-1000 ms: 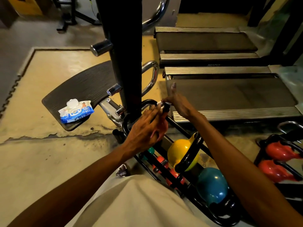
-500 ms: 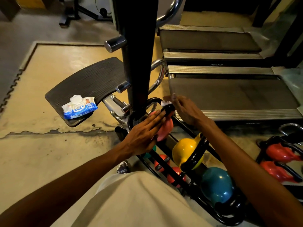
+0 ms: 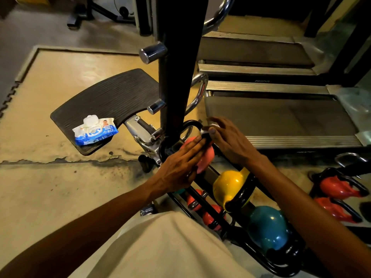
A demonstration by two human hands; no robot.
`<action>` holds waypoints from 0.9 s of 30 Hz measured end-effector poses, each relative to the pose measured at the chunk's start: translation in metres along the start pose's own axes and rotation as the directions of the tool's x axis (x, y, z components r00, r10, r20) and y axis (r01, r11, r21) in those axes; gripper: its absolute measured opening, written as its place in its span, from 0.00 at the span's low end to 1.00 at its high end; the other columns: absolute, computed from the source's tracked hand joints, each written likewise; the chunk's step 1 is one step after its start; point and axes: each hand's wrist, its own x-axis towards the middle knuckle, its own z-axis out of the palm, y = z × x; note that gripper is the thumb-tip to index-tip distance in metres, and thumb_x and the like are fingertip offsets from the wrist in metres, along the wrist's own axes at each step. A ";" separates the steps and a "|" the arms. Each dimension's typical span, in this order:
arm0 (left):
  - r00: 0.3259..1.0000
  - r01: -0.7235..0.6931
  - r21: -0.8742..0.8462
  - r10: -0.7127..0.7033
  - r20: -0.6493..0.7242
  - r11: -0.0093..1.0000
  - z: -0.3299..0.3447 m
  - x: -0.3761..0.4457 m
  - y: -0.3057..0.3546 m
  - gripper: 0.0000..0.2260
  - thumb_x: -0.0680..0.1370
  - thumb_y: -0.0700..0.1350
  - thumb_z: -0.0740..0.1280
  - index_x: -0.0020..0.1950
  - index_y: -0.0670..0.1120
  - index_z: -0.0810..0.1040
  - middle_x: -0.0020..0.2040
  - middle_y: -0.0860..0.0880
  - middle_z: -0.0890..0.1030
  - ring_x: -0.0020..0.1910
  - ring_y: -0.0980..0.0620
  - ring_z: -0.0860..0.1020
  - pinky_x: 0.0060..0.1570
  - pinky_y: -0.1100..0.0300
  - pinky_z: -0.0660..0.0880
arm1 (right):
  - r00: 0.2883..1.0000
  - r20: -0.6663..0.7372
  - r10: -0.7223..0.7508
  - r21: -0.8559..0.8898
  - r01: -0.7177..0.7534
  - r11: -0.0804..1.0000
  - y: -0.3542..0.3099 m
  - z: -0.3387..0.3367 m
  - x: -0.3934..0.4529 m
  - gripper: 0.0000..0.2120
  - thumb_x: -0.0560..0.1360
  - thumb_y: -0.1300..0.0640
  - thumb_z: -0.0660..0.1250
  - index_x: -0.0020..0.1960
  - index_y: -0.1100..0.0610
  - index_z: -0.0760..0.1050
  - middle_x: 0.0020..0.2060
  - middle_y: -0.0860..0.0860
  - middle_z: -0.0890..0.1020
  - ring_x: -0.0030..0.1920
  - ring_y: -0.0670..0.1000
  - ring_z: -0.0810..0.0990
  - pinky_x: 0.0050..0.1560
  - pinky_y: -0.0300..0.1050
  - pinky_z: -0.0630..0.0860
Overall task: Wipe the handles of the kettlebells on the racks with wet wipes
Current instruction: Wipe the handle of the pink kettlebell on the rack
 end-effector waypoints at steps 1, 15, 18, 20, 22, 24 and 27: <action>1.000 -0.008 0.000 0.008 0.001 1.000 0.000 0.000 -0.001 0.33 0.80 0.42 0.68 0.82 0.37 0.60 0.84 0.39 0.57 0.85 0.42 0.51 0.80 0.43 0.61 | 0.999 -0.045 -0.001 0.002 0.001 1.000 0.003 -0.001 -0.001 0.34 0.85 0.33 0.43 0.68 0.51 0.79 0.70 0.51 0.74 0.71 0.50 0.71 0.72 0.54 0.70; 0.999 -0.052 -0.058 0.052 0.008 0.997 -0.010 -0.002 -0.016 0.33 0.82 0.46 0.68 0.83 0.36 0.58 0.84 0.38 0.56 0.84 0.42 0.53 0.77 0.42 0.67 | 1.000 -0.024 0.001 0.014 -0.001 1.000 0.000 0.015 -0.038 0.31 0.85 0.35 0.48 0.84 0.49 0.58 0.83 0.45 0.58 0.82 0.40 0.53 0.81 0.41 0.54; 0.998 -0.064 -0.074 0.066 0.022 0.995 -0.012 -0.003 -0.020 0.33 0.83 0.49 0.67 0.83 0.37 0.58 0.84 0.39 0.56 0.84 0.42 0.54 0.76 0.43 0.69 | 0.998 -0.061 0.018 0.012 -0.017 1.000 0.008 0.023 -0.043 0.29 0.87 0.40 0.50 0.85 0.49 0.55 0.84 0.45 0.55 0.83 0.41 0.51 0.83 0.50 0.57; 0.998 -0.059 -0.091 0.061 0.017 0.994 -0.011 -0.003 -0.019 0.34 0.83 0.49 0.67 0.83 0.36 0.58 0.84 0.39 0.55 0.84 0.42 0.54 0.76 0.42 0.69 | 0.997 -0.072 0.021 0.010 -0.021 1.000 0.005 0.026 -0.043 0.29 0.87 0.42 0.51 0.85 0.51 0.54 0.84 0.46 0.54 0.83 0.42 0.51 0.83 0.52 0.56; 0.998 -0.051 -0.112 0.054 0.024 0.992 -0.011 -0.002 -0.017 0.35 0.82 0.48 0.69 0.82 0.35 0.58 0.84 0.38 0.55 0.84 0.40 0.54 0.75 0.40 0.69 | 0.999 -0.022 -0.035 -0.045 0.034 0.998 0.002 0.030 -0.045 0.31 0.86 0.42 0.51 0.85 0.53 0.52 0.85 0.48 0.52 0.84 0.43 0.48 0.84 0.50 0.53; 0.998 -0.050 -0.119 0.053 0.023 0.992 -0.011 -0.002 -0.016 0.36 0.81 0.49 0.69 0.82 0.35 0.57 0.84 0.38 0.54 0.84 0.39 0.54 0.75 0.39 0.69 | 1.000 -0.015 0.003 0.006 -0.003 1.000 -0.002 0.035 -0.046 0.33 0.85 0.37 0.49 0.85 0.51 0.50 0.85 0.47 0.50 0.84 0.42 0.47 0.83 0.49 0.53; 0.998 -0.051 -0.107 0.053 0.016 0.993 -0.009 -0.003 -0.016 0.37 0.81 0.48 0.70 0.83 0.36 0.57 0.84 0.38 0.55 0.84 0.39 0.54 0.75 0.39 0.68 | 0.957 -0.075 0.282 0.364 -0.237 0.901 -0.017 0.037 -0.040 0.38 0.80 0.27 0.46 0.85 0.45 0.53 0.84 0.44 0.55 0.82 0.41 0.52 0.81 0.46 0.54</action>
